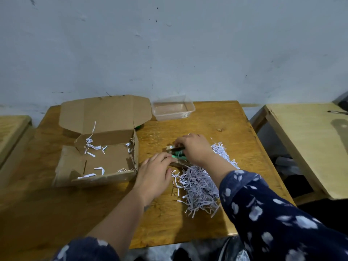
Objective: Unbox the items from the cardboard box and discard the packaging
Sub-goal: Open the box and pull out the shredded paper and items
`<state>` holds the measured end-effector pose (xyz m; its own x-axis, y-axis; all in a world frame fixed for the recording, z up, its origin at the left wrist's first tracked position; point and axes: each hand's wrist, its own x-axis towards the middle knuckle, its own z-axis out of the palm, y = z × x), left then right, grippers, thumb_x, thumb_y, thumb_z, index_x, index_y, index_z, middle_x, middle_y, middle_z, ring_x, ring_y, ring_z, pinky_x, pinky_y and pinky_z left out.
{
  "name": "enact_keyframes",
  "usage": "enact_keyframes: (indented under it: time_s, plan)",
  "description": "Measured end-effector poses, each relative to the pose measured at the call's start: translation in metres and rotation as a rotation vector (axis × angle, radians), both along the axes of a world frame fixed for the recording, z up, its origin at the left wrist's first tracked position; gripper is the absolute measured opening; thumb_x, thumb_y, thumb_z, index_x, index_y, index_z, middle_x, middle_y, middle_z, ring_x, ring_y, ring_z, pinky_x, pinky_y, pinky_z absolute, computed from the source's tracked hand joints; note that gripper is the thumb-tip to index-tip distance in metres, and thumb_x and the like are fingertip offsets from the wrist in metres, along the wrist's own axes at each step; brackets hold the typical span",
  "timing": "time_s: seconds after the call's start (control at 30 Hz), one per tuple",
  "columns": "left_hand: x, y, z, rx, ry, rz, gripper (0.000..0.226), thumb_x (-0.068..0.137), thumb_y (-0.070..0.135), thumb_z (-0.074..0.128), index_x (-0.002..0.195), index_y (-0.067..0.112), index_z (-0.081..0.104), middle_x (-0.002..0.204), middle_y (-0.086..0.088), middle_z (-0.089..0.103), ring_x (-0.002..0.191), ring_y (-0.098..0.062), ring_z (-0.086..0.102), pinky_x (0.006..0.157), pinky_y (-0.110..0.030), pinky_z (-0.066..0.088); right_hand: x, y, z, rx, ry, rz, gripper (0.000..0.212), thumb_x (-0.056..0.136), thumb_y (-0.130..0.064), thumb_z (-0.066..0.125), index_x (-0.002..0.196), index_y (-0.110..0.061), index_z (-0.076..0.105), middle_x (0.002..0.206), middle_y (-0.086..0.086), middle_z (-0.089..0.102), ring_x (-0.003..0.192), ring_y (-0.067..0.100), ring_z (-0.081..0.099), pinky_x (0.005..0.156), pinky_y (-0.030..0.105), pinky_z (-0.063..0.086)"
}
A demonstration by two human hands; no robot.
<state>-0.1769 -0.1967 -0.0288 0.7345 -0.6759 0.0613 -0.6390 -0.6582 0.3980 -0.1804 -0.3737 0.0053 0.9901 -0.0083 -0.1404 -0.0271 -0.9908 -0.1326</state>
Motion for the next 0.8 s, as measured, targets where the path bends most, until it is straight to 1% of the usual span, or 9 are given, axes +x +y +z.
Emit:
enact_keyframes:
  time_s: [0.23, 0.3, 0.37, 0.47, 0.53, 0.6, 0.67, 0.73, 0.8]
  plan:
    - [0.001, -0.005, 0.004, -0.03, 0.007, 0.032, 0.033, 0.096, 0.026, 0.046, 0.127, 0.032, 0.055, 0.128, 0.016, 0.051, 0.122, -0.002, 0.042, 0.104, -0.029, 0.032, 0.016, -0.009, -0.006, -0.041, 0.088, 0.026, 0.036, 0.087, -0.021, 0.059, 0.121, -0.032, 0.057, 0.114, -0.002, 0.067, 0.112, 0.022, 0.054, 0.099, 0.039, 0.036]
    - [0.002, -0.009, 0.008, -0.046, 0.016, 0.053, 0.033, 0.097, 0.027, 0.045, 0.129, 0.031, 0.053, 0.129, 0.015, 0.051, 0.123, -0.003, 0.042, 0.105, -0.029, 0.03, 0.016, -0.01, -0.006, 0.013, 0.084, 0.006, 0.035, 0.088, -0.021, 0.06, 0.121, -0.03, 0.057, 0.113, -0.003, 0.067, 0.109, 0.02, 0.058, 0.098, 0.037, 0.039]
    - [0.004, -0.013, 0.011, -0.059, 0.031, 0.082, 0.042, 0.097, 0.028, 0.045, 0.139, 0.029, 0.042, 0.138, 0.013, 0.046, 0.129, -0.004, 0.037, 0.109, -0.032, 0.028, 0.016, -0.013, -0.001, 0.24, 0.053, -0.111, 0.034, 0.088, -0.02, 0.062, 0.121, -0.026, 0.058, 0.113, 0.0, 0.068, 0.099, 0.017, 0.062, 0.091, 0.035, 0.048]
    - [0.016, -0.027, 0.014, -0.161, 0.103, 0.178, 0.066, 0.092, 0.039, 0.055, 0.148, 0.023, 0.023, 0.15, 0.006, 0.033, 0.137, -0.011, 0.034, 0.112, -0.037, 0.033, 0.017, -0.021, 0.008, 0.778, -0.01, -0.344, 0.05, 0.09, -0.014, 0.061, 0.136, -0.021, 0.044, 0.119, 0.008, 0.063, 0.089, 0.019, 0.064, 0.073, 0.032, 0.056]
    - [0.025, -0.041, 0.019, -0.235, 0.257, 0.21, 0.087, 0.085, 0.046, 0.063, 0.15, 0.025, 0.011, 0.153, 0.004, 0.03, 0.137, -0.014, 0.036, 0.109, -0.039, 0.037, 0.016, -0.028, 0.011, 1.053, -0.01, -0.464, 0.052, 0.092, -0.012, 0.057, 0.14, -0.02, 0.039, 0.12, 0.01, 0.059, 0.097, 0.026, 0.064, 0.077, 0.038, 0.058]
    - [0.031, -0.058, 0.022, -0.258, 0.434, 0.176, 0.097, 0.081, 0.042, 0.069, 0.152, 0.03, 0.004, 0.151, 0.002, 0.037, 0.135, -0.017, 0.041, 0.106, -0.04, 0.04, 0.017, -0.033, 0.011, 1.197, -0.02, -0.528, 0.044, 0.093, -0.013, 0.055, 0.135, -0.021, 0.045, 0.124, 0.011, 0.058, 0.104, 0.028, 0.062, 0.085, 0.04, 0.055]
    - [0.033, -0.074, 0.019, -0.292, 0.505, 0.16, 0.096, 0.083, 0.03, 0.071, 0.151, 0.035, 0.004, 0.138, 0.001, 0.053, 0.125, -0.018, 0.052, 0.099, -0.038, 0.046, 0.02, -0.038, 0.007, 1.316, -0.054, -0.589, 0.039, 0.094, -0.015, 0.054, 0.133, -0.02, 0.049, 0.122, 0.015, 0.059, 0.105, 0.027, 0.062, 0.086, 0.038, 0.054]
    - [0.033, -0.085, 0.013, -0.306, 0.473, 0.175, 0.091, 0.086, 0.023, 0.069, 0.15, 0.038, 0.006, 0.127, 0.004, 0.062, 0.116, -0.016, 0.058, 0.094, -0.035, 0.049, 0.022, -0.043, 0.005, 1.409, -0.066, -0.666, 0.04, 0.094, -0.017, 0.055, 0.134, -0.018, 0.05, 0.12, 0.015, 0.06, 0.102, 0.026, 0.063, 0.08, 0.035, 0.054]
    - [0.034, -0.094, 0.009, -0.276, 0.399, 0.173, 0.084, 0.088, 0.024, 0.066, 0.151, 0.033, 0.012, 0.128, 0.006, 0.061, 0.116, -0.016, 0.058, 0.094, -0.034, 0.049, 0.023, -0.052, 0.003, 1.398, -0.052, -0.697, 0.045, 0.088, -0.022, 0.063, 0.132, -0.018, 0.053, 0.119, 0.014, 0.062, 0.102, 0.029, 0.063, 0.084, 0.04, 0.054]
